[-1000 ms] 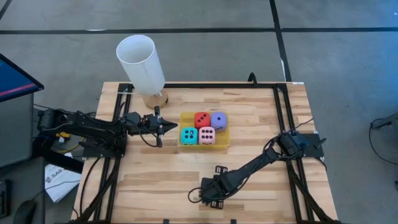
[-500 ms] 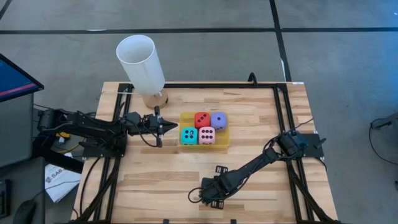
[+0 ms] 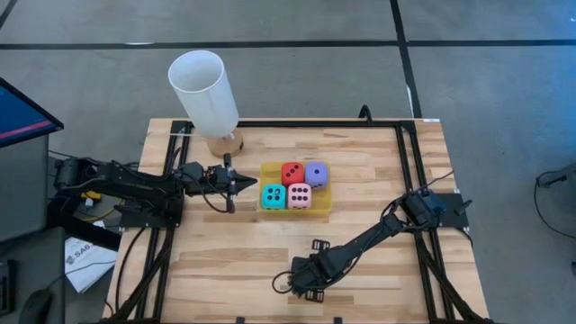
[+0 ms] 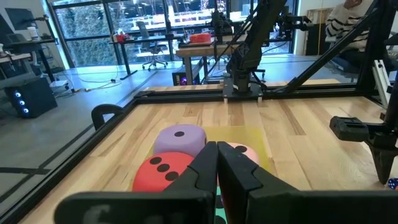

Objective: Pick & Place Dice
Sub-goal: Put the blue dice into the yellow bin

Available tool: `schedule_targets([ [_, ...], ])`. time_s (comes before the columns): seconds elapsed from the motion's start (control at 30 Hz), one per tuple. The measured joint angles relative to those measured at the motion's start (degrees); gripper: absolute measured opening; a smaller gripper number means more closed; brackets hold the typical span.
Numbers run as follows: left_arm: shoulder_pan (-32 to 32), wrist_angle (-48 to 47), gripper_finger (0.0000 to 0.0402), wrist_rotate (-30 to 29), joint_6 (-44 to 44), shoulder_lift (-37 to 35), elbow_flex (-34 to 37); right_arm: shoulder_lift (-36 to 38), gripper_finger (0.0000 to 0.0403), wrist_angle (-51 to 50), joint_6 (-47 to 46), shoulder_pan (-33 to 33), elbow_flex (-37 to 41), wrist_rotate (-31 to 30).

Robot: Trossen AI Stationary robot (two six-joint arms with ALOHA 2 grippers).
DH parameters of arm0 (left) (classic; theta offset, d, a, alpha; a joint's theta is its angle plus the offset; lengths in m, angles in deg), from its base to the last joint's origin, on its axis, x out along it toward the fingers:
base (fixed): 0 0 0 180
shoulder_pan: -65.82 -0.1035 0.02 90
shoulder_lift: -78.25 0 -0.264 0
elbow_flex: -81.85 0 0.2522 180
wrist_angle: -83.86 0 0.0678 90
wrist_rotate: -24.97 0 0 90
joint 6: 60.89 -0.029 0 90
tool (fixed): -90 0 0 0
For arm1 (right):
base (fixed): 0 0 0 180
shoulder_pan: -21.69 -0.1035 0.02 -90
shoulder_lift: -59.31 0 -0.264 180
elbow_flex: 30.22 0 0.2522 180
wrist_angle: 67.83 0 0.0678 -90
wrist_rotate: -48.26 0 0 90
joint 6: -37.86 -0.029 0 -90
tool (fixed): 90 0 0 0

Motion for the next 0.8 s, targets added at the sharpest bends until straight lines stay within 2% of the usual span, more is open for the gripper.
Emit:
schedule_targets([
  [0.37,0.0,0.0,0.0000,0.0,0.0,0.0,0.0,0.0,0.0160,-0.1,0.0,0.0,0.0,-0.2],
  [0.8,0.0,0.0,0.0000,0.0,0.0,0.0,0.0,0.0,0.0139,0.3,0.0,0.0,0.0,-0.2],
])
